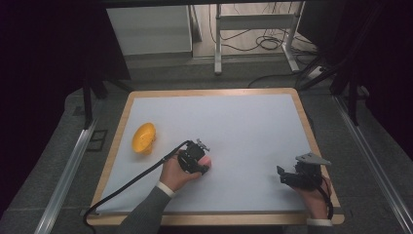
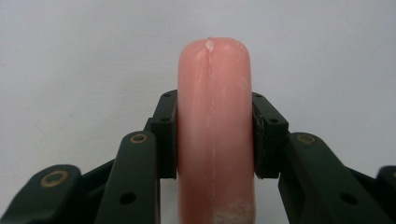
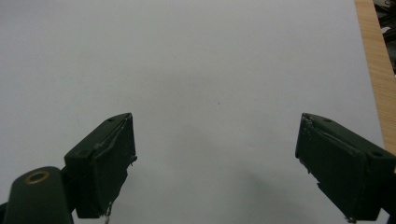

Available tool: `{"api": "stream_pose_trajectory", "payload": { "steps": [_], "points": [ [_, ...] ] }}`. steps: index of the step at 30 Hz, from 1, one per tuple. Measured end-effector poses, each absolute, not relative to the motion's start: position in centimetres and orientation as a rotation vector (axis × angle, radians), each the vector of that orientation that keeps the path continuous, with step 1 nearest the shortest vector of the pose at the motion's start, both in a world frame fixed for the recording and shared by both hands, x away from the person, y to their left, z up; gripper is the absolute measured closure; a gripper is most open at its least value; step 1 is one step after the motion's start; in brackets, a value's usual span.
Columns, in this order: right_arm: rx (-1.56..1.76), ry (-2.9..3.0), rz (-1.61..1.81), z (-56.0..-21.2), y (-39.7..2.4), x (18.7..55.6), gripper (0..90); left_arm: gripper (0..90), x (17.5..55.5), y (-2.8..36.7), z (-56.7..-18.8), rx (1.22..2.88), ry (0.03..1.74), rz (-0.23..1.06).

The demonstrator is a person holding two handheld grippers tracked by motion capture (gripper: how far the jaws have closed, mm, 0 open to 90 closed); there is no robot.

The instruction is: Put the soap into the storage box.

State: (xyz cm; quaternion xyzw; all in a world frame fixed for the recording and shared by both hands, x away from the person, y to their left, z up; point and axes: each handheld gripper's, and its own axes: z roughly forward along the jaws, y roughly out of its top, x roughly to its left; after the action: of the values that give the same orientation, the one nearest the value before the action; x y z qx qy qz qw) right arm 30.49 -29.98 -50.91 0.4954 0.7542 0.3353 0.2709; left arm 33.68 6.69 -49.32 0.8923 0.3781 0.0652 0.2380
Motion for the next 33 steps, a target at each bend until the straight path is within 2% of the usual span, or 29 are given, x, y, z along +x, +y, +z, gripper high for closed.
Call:
{"api": "stream_pose_trajectory", "payload": {
  "steps": [33],
  "points": [
    [1.337,2.012,0.911,-50.7,-30.2,30.4,12.0,60.0,33.8,9.4,-46.0,2.366,1.032,0.224]
  ]
}}
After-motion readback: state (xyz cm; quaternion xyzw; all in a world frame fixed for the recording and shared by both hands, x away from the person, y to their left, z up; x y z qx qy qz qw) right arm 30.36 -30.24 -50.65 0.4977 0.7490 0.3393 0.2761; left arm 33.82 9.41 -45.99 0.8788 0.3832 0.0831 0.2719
